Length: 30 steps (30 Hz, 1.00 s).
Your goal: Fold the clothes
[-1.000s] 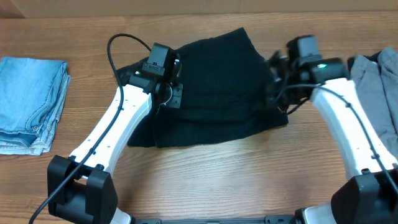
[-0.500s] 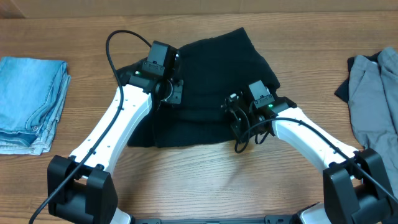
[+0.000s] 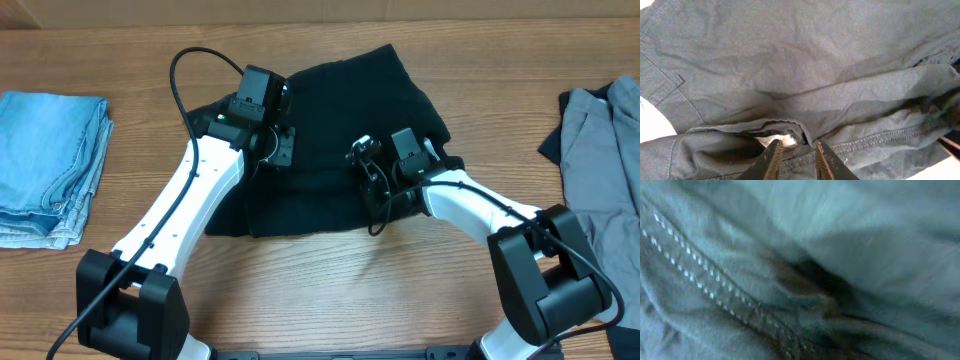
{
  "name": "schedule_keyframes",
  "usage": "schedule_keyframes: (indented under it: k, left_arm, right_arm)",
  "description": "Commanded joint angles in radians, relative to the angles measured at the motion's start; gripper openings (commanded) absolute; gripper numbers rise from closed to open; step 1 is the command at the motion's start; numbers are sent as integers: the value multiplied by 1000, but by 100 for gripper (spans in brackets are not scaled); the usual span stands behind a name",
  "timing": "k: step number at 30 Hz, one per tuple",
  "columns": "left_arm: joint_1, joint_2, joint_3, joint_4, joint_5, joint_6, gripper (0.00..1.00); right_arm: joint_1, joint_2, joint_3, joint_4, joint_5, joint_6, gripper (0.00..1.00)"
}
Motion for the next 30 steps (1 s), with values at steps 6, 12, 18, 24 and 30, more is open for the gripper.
schedule_keyframes:
  k: [6,12,18,24,30]
  left_arm:
    - [-6,-20,21,-16,-8,0,25]
    - [-8,-20,21,-29,251,0,12]
    - [-28,14,21,-42,253,1,9]
    - [-35,101,21,-48,257,1,4]
    - [-46,234,21,-24,252,0,4]
  right_arm:
    - [5,1,102,146,61,4,4]
    - [4,3,108,206,72,4,4]
    - [2,-5,369,-70,72,84,4]
    - [-116,-17,521,-686,131,263,4]
    - [-143,-2,441,-607,132,258,4]
